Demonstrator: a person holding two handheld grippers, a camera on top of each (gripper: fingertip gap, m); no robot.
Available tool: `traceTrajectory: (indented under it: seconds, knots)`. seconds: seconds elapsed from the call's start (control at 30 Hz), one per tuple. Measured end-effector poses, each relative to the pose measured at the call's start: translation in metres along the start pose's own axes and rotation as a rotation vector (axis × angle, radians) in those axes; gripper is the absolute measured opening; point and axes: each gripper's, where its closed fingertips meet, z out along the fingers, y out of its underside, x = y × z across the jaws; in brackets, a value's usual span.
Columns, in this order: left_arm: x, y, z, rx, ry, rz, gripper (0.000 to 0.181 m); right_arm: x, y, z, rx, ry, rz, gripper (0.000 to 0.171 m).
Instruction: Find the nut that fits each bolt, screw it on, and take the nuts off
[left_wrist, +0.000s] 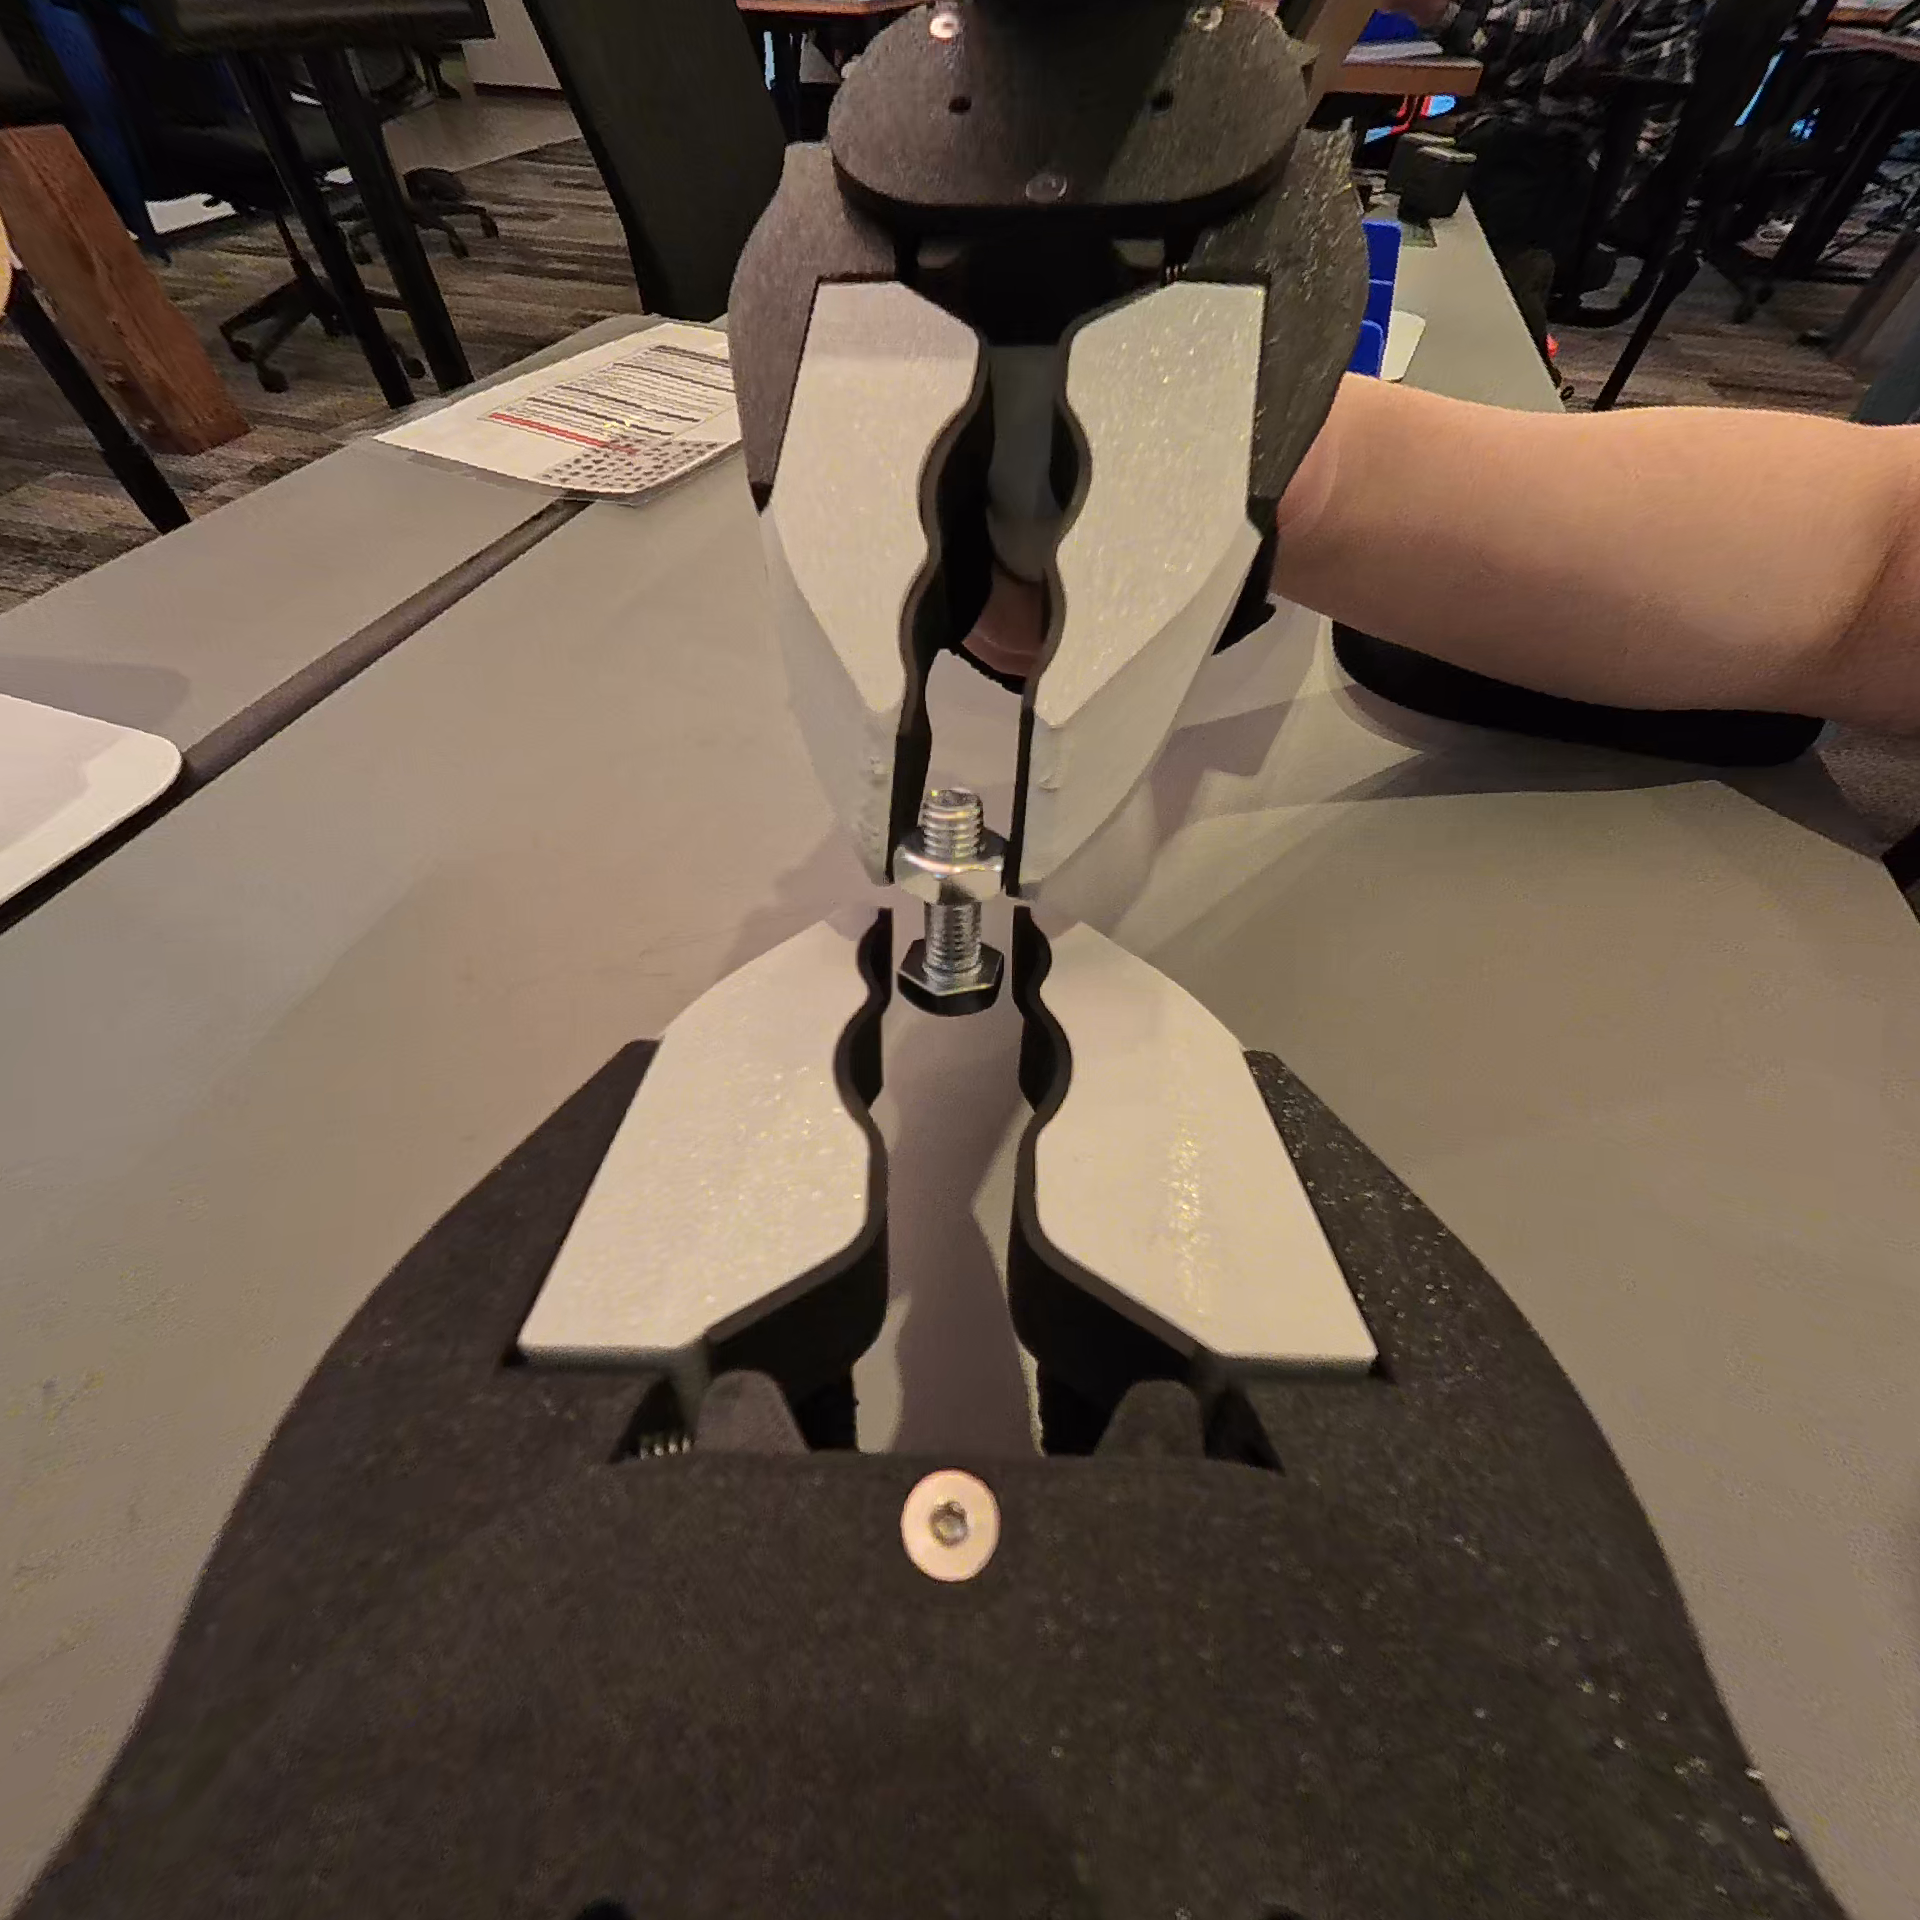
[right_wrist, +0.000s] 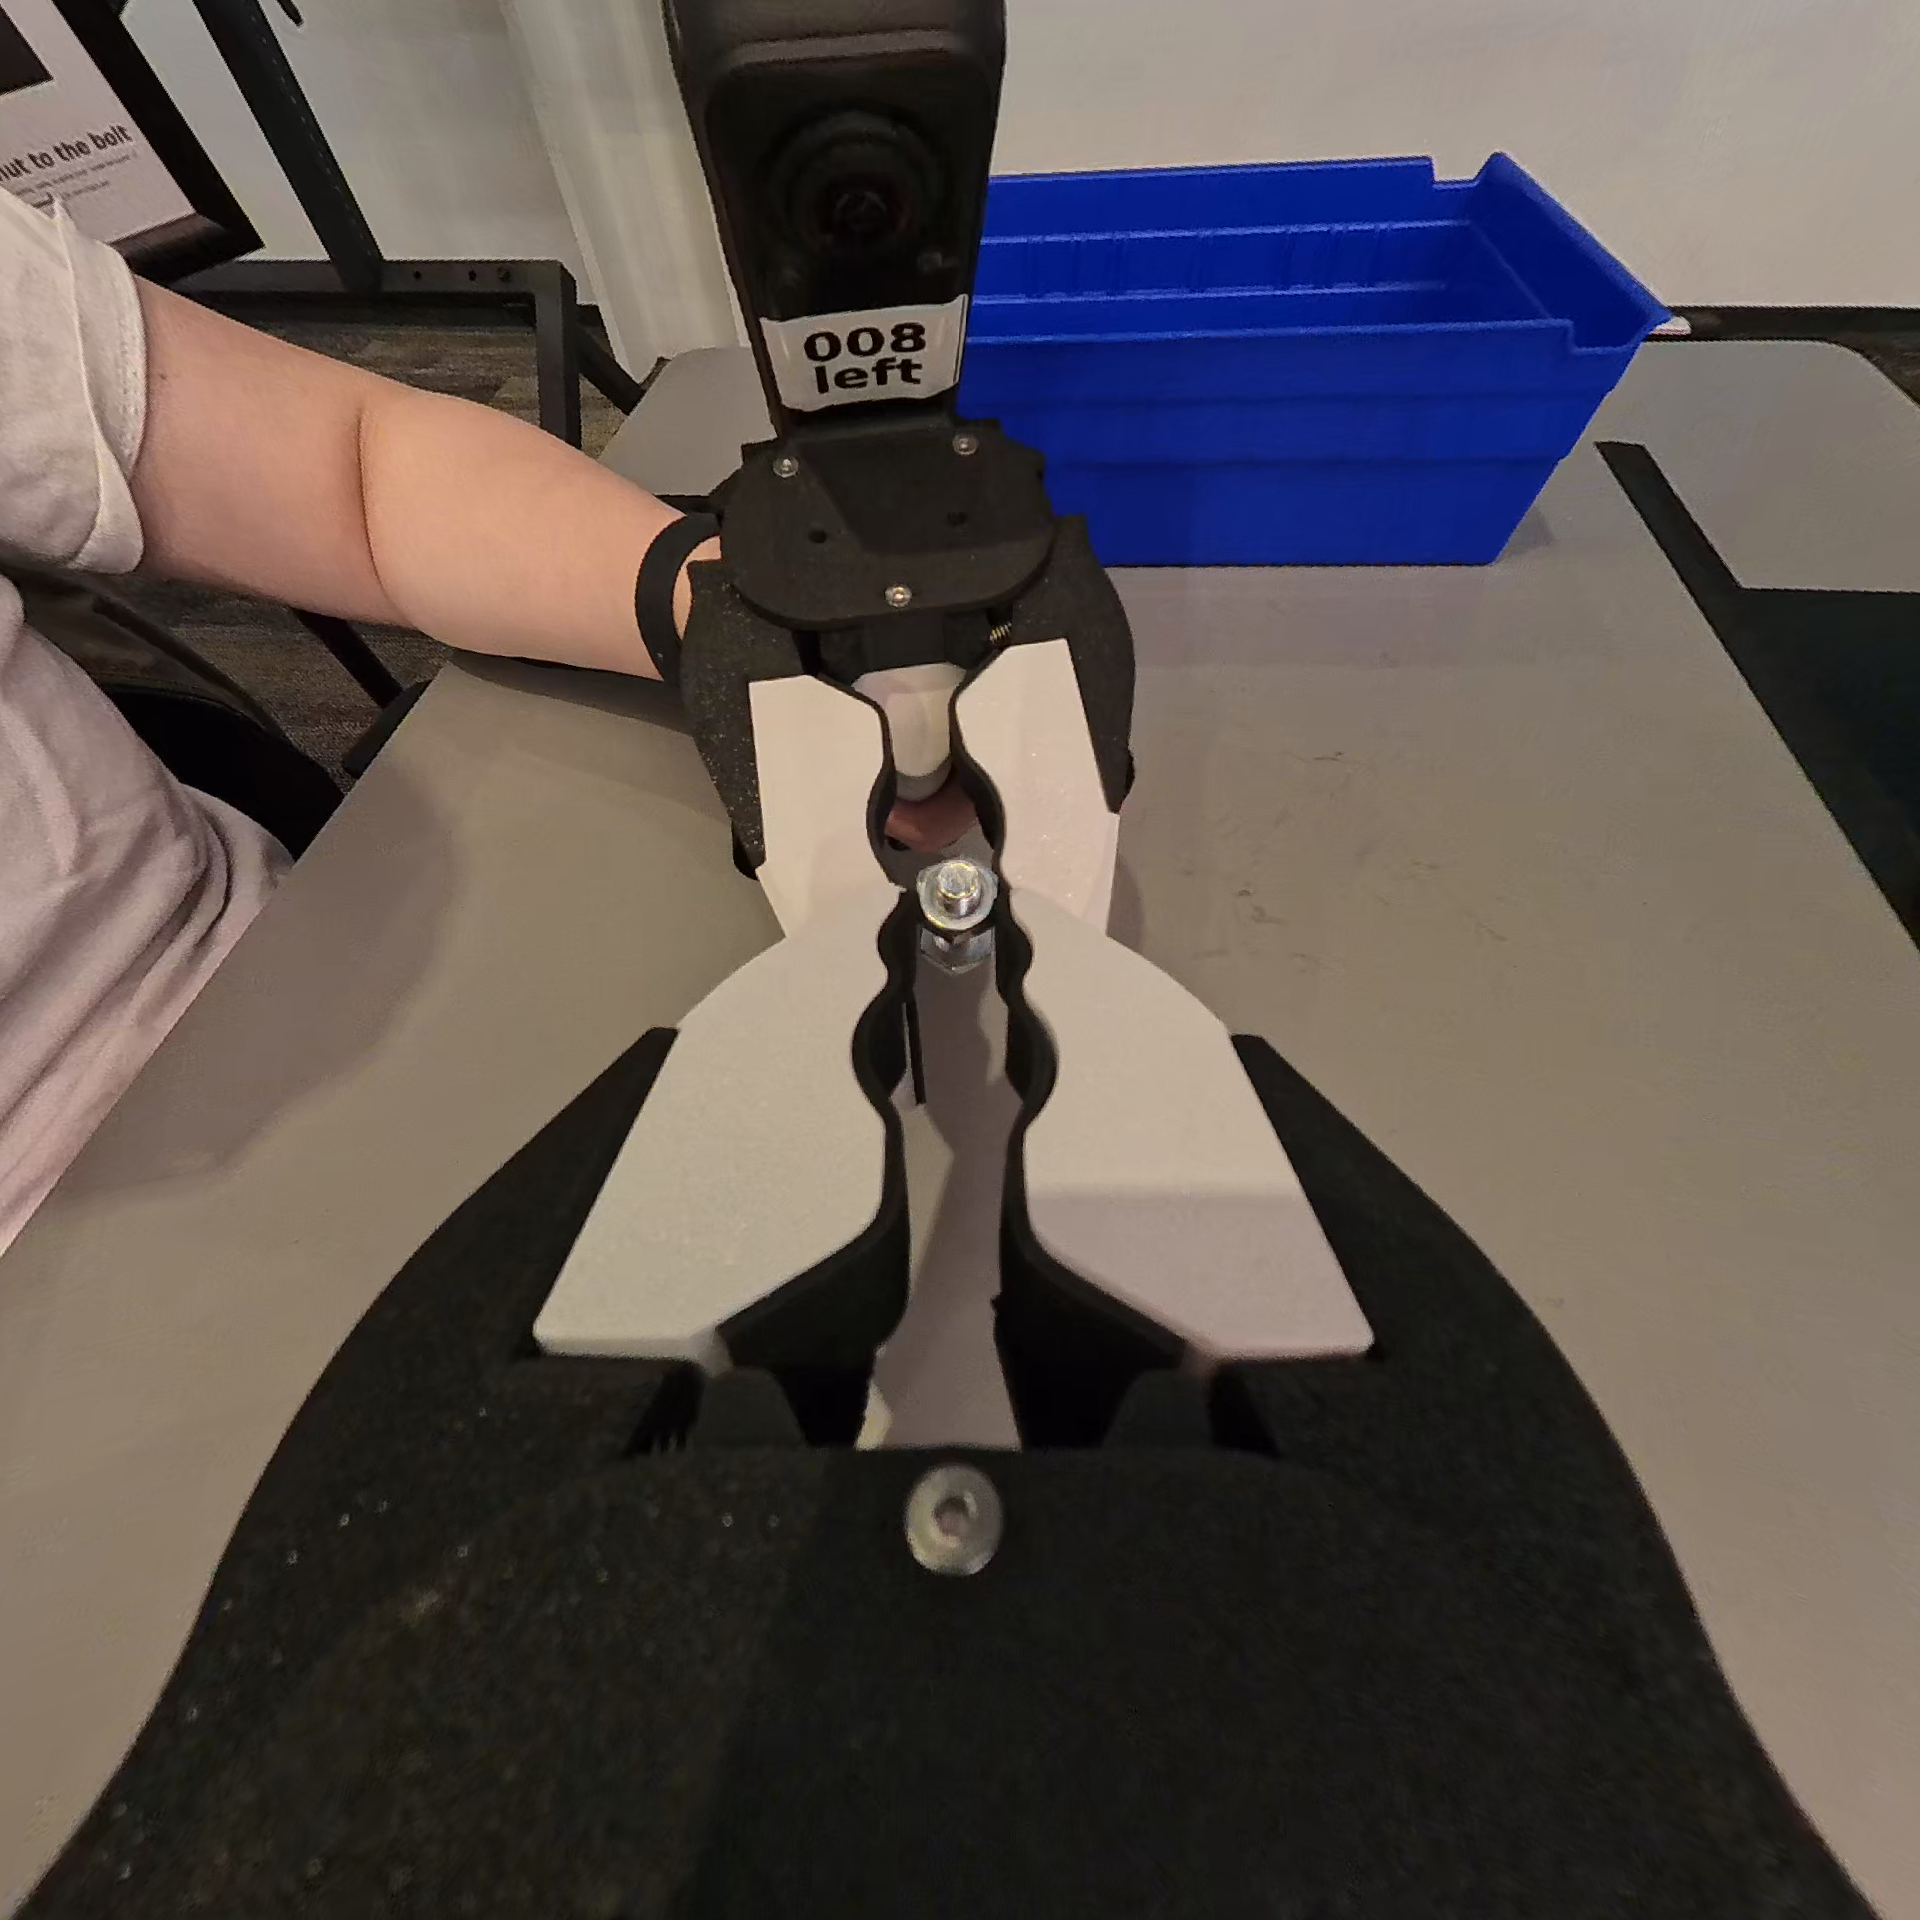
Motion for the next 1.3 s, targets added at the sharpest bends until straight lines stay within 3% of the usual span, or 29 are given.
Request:
traceTrajectory:
  seconds: [0.23,0.73,1.1,1.2,1.3]
  knots:
    - [0.002,0.002,0.001,-0.004,0.012,0.0,0.011,-0.001,0.002,0.001,-0.01,-0.006,-0.002,0.013]
    - [0.003,-0.001,0.001,0.011,0.014,-0.003,0.017,-0.002,0.003,0.001,-0.018,-0.008,-0.011,0.013]
    - [-0.003,-0.004,0.002,-0.005,-0.064,0.033,0.011,0.0,0.0,-0.003,0.022,-0.008,-0.005,0.014]
    - [-0.005,-0.006,0.004,-0.015,-0.079,0.019,0.011,0.004,-0.006,-0.009,0.054,0.013,-0.002,0.031]
    - [-0.014,-0.003,0.004,-0.043,-0.135,0.022,0.011,0.011,-0.011,-0.02,0.077,0.058,-0.003,0.034]
